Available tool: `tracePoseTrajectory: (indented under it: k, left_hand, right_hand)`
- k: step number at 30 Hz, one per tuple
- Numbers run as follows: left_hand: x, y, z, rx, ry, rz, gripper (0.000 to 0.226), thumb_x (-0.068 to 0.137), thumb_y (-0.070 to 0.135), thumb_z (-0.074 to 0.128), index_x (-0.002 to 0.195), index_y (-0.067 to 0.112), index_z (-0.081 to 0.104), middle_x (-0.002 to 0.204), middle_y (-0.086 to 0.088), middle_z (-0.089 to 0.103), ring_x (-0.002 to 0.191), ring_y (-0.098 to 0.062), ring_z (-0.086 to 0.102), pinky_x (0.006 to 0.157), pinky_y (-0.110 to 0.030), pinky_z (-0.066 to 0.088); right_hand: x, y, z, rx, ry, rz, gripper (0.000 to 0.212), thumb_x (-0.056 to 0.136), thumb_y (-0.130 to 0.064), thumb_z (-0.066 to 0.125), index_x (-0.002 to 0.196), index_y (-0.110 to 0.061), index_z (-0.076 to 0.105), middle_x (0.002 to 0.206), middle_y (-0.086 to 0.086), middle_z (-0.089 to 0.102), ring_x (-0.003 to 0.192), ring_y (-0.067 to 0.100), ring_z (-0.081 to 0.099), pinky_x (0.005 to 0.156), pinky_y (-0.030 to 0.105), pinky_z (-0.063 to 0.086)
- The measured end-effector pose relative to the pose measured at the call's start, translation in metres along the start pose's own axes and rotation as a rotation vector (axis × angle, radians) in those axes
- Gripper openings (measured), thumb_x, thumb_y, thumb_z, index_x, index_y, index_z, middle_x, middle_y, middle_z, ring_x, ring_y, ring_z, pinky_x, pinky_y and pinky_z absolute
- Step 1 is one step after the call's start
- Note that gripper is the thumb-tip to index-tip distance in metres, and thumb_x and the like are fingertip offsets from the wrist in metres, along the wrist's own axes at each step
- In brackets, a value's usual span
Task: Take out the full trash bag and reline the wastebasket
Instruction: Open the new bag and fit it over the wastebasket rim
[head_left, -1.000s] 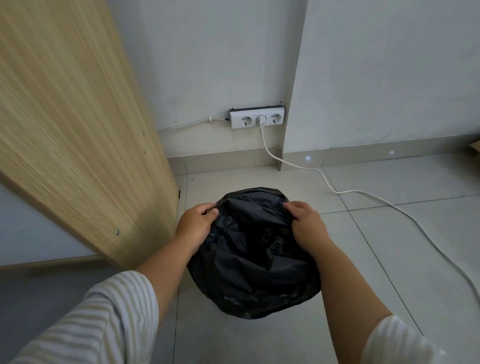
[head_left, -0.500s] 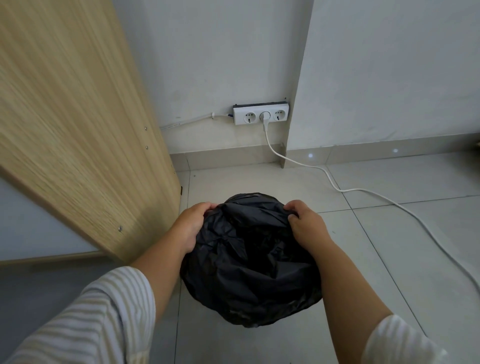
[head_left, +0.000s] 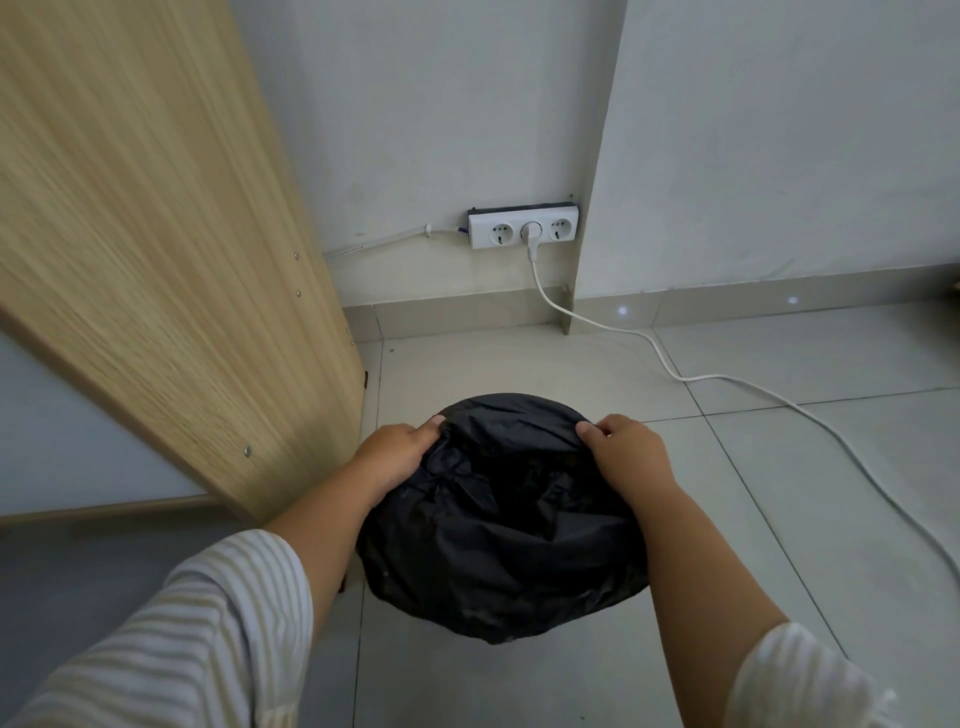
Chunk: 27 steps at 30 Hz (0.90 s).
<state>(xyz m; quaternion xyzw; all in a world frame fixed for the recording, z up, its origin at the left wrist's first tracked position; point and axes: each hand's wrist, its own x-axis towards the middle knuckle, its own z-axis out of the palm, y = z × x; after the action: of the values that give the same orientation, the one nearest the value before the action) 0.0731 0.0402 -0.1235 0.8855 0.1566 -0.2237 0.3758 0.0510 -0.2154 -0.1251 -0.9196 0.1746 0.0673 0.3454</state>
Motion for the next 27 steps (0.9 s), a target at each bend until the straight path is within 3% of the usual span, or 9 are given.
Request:
tracePoseTrajectory:
  k: [3, 6, 8, 11, 14, 16, 19, 23, 27]
  left_hand:
    - [-0.002, 0.0, 0.002, -0.012, 0.155, -0.01, 0.068, 0.089, 0.067, 0.034, 0.101, 0.007, 0.063, 0.104, -0.009, 0.064, 0.092, -0.025, 0.059, 0.08, -0.034, 0.048]
    - [-0.009, -0.006, -0.002, -0.277, 0.077, -0.149, 0.071, 0.084, 0.068, 0.047, 0.116, 0.006, 0.06, 0.111, -0.009, 0.064, 0.097, -0.028, 0.061, 0.09, -0.039, 0.051]
    - [-0.015, -0.009, -0.004, -0.351, -0.015, -0.175, 0.066, 0.084, 0.064, 0.053, 0.12, 0.009, 0.059, 0.107, -0.007, 0.064, 0.095, -0.027, 0.062, 0.084, -0.036, 0.051]
    - [-0.033, -0.012, -0.007, -0.5, -0.147, -0.187, 0.034, 0.089, 0.044, 0.058, 0.111, 0.017, 0.059, 0.098, -0.004, 0.066, 0.088, -0.023, 0.063, 0.068, -0.032, 0.05]
    - [-0.041, -0.018, -0.006, -0.542, -0.137, -0.216, 0.025, 0.089, 0.021, 0.061, 0.113, 0.016, 0.058, 0.103, -0.012, 0.067, 0.092, -0.03, 0.065, 0.073, -0.039, 0.056]
    - [-0.041, -0.022, -0.003, -0.574, -0.074, -0.222, 0.028, 0.089, 0.009, 0.056, 0.117, 0.01, 0.059, 0.105, -0.017, 0.068, 0.093, -0.034, 0.066, 0.08, -0.044, 0.057]
    - [-0.039, -0.027, -0.001, -0.648, -0.022, -0.288, 0.034, 0.09, 0.017, 0.058, 0.122, 0.006, 0.06, 0.114, -0.019, 0.065, 0.102, -0.036, 0.063, 0.095, -0.048, 0.05]
    - [-0.043, -0.022, 0.002, -0.802, 0.049, -0.285, 0.047, 0.091, 0.022, 0.062, 0.133, 0.006, 0.049, 0.133, -0.019, 0.054, 0.115, -0.037, 0.055, 0.1, -0.05, 0.045]
    - [-0.045, -0.019, 0.007, -0.858, 0.132, -0.223, 0.041, 0.092, 0.013, 0.061, 0.13, 0.003, 0.048, 0.13, -0.021, 0.055, 0.115, -0.039, 0.055, 0.094, -0.049, 0.046]
  right_hand:
    - [0.001, 0.002, 0.0, 0.016, 0.005, 0.076, 0.045, 0.094, -0.043, 0.048, 0.079, -0.002, 0.059, 0.074, 0.007, 0.057, 0.08, 0.029, 0.053, 0.069, 0.032, 0.035]
    - [0.002, 0.005, -0.001, 0.067, 0.008, 0.132, 0.05, 0.095, -0.044, 0.047, 0.059, -0.008, 0.05, 0.063, 0.004, 0.051, 0.076, 0.03, 0.05, 0.065, 0.032, 0.032]
    - [0.0, 0.005, -0.002, 0.144, 0.021, 0.169, 0.051, 0.095, -0.044, 0.048, 0.058, -0.009, 0.049, 0.064, 0.005, 0.051, 0.076, 0.03, 0.051, 0.063, 0.033, 0.034]
    - [-0.005, 0.004, 0.0, 0.337, 0.034, 0.257, 0.048, 0.093, -0.042, 0.053, 0.062, -0.005, 0.052, 0.075, 0.013, 0.059, 0.082, 0.032, 0.055, 0.079, 0.041, 0.043]
    - [-0.012, 0.006, 0.004, 0.665, 0.018, 0.342, 0.034, 0.09, -0.031, 0.061, 0.07, -0.004, 0.059, 0.098, 0.022, 0.068, 0.096, 0.036, 0.063, 0.094, 0.047, 0.049]
    - [-0.019, 0.007, -0.001, 0.972, -0.06, 0.379, 0.013, 0.089, -0.01, 0.058, 0.091, 0.002, 0.063, 0.108, 0.023, 0.066, 0.1, 0.034, 0.064, 0.092, 0.045, 0.052]
    - [-0.022, 0.016, -0.009, 1.216, -0.183, 0.317, 0.04, 0.08, 0.013, 0.037, 0.113, 0.002, 0.055, 0.112, 0.025, 0.063, 0.094, 0.035, 0.062, 0.081, 0.042, 0.055]
    - [-0.038, 0.03, -0.001, 0.799, -0.071, 0.314, 0.041, 0.082, 0.012, 0.032, 0.107, -0.012, 0.053, 0.1, 0.02, 0.06, 0.079, 0.031, 0.058, 0.059, 0.036, 0.051]
    - [-0.051, 0.037, 0.006, -0.137, -0.12, 0.108, 0.029, 0.09, 0.0, 0.038, 0.109, -0.009, 0.058, 0.114, 0.018, 0.063, 0.098, 0.034, 0.06, 0.08, 0.035, 0.047]
